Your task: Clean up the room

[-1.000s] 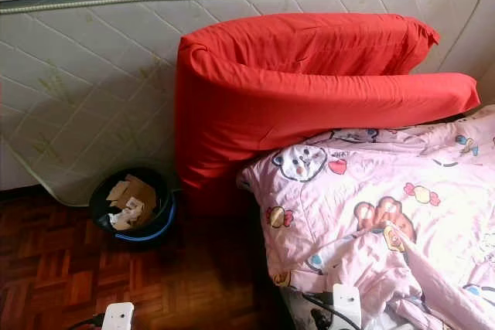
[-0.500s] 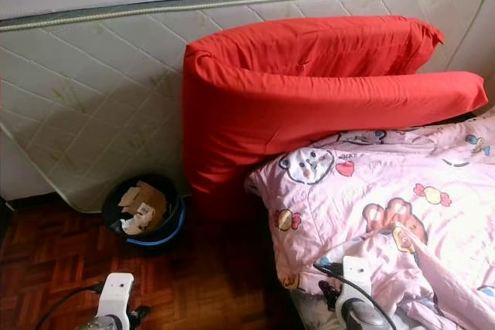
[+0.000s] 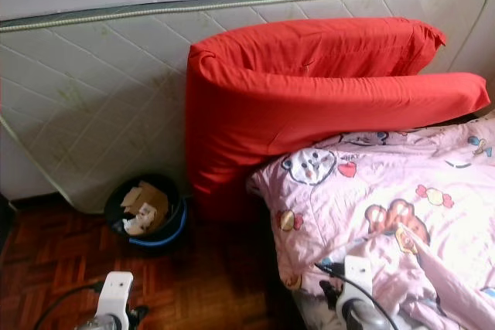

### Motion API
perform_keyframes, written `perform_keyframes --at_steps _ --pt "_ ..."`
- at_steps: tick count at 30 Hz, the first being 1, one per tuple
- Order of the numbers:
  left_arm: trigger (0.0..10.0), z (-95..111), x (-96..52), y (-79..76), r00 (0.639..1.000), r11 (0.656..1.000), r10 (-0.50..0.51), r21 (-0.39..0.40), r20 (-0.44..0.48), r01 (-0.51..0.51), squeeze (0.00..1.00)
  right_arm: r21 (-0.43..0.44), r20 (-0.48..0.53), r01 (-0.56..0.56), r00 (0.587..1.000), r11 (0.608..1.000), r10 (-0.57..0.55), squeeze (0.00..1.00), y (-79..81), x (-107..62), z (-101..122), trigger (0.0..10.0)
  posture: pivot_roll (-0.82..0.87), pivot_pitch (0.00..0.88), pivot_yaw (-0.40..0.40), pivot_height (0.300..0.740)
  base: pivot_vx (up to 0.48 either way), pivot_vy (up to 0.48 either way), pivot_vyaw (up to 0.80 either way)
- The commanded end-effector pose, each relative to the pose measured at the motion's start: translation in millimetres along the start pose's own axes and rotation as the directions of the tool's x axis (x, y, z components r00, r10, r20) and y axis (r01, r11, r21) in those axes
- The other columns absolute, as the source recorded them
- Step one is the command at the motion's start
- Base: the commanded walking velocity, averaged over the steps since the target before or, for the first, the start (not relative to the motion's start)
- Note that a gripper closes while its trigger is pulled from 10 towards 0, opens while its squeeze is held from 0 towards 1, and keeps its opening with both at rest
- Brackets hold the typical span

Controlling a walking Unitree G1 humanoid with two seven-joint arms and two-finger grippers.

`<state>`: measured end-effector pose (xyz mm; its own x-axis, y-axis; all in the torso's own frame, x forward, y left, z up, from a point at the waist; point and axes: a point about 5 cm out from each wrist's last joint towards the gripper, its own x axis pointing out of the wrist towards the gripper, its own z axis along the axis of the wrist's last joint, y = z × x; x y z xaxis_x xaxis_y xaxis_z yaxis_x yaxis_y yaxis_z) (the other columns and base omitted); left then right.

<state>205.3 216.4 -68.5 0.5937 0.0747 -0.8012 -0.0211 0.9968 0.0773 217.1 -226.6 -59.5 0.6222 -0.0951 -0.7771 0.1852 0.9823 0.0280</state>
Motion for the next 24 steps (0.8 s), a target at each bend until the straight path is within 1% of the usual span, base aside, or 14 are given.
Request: perform_keyframes --at_steps 1,6,17,19,22,24 --pt "10.0 1.6 0.4 -0.6 1.0 1.0 -0.005 0.023 -0.007 0.006 0.0 0.014 -0.007 0.008 1.0 1.0 -0.008 0.0 -2.6 -0.4 -0.8 10.0 -0.08 0.0 0.001 0.733 0.0 0.0 -0.79" --pt "10.0 1.2 0.5 -0.7 1.0 0.999 -0.002 0.037 -0.015 0.003 0.0 0.018 -0.015 0.012 1.0 1.0 -0.011 0.0 -3.0 -0.4 -1.6 10.0 -0.08 0.0 -0.002 0.733 0.0 0.0 -0.79" --pt "10.0 1.3 0.5 0.1 1.0 1.0 0.007 0.026 -0.016 -0.006 0.0 -0.008 -0.022 0.003 1.0 1.0 -0.003 0.0 -2.2 -0.2 -0.8 10.0 -0.09 0.0 -0.013 0.733 0.0 0.0 -0.79" --pt "10.0 1.6 0.5 1.0 1.0 0.999 0.013 0.036 -0.017 -0.012 0.0 -0.009 -0.021 0.002 1.0 1.0 -0.002 0.0 -1.8 -0.1 -0.5 10.0 -0.09 0.0 -0.008 0.733 0.0 0.0 -0.79" --pt "10.0 2.4 0.4 2.7 1.0 0.996 0.013 0.09 -0.024 -0.011 0.0 -0.004 -0.017 0.0 1.0 1.0 0.0 0.0 -0.5 0.0 -0.6 10.0 -0.08 0.0 -0.001 0.733 0.0 -0.401 -0.79" --pt "10.0 2.3 0.4 3.0 1.0 0.996 0.015 0.088 -0.024 -0.012 0.0 -0.004 -0.017 -0.002 1.0 1.0 0.002 0.0 -0.3 0.0 -0.6 10.0 -0.08 0.0 0.001 0.733 0.0 -0.167 -0.79"
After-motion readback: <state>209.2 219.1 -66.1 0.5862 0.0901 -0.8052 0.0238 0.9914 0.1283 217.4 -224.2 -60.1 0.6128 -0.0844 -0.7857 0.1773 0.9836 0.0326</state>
